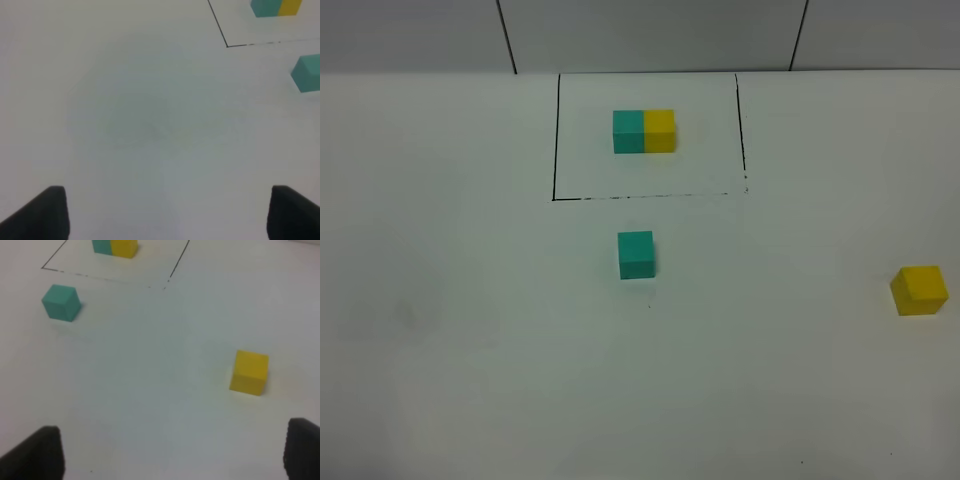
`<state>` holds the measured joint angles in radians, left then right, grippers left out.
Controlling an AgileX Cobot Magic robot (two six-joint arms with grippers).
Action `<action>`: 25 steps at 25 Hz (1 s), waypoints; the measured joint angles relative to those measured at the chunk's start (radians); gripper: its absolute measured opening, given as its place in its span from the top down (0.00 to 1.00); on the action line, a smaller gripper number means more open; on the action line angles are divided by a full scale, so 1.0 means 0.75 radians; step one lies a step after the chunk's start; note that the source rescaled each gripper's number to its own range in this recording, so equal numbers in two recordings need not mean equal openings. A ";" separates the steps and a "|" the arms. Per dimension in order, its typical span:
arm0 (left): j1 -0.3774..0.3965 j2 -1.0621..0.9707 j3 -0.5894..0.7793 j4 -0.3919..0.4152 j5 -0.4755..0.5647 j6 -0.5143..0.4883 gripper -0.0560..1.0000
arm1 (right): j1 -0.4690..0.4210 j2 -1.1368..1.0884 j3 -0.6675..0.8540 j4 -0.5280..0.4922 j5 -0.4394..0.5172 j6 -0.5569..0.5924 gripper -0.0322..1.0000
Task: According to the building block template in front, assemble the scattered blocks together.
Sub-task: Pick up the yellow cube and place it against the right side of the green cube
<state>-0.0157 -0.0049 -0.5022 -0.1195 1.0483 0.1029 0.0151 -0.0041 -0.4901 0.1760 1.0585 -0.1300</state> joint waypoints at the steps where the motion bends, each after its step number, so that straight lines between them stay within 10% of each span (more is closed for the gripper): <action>1: 0.000 0.000 0.001 0.000 0.000 0.000 0.04 | 0.000 0.000 0.000 0.000 0.000 0.000 0.21; 25: 0.000 0.000 0.001 -0.001 0.000 0.000 0.04 | 0.000 0.000 0.000 0.000 0.000 0.000 0.21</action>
<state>-0.0157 -0.0049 -0.5014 -0.1205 1.0480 0.1029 0.0151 -0.0041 -0.4901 0.1760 1.0585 -0.1300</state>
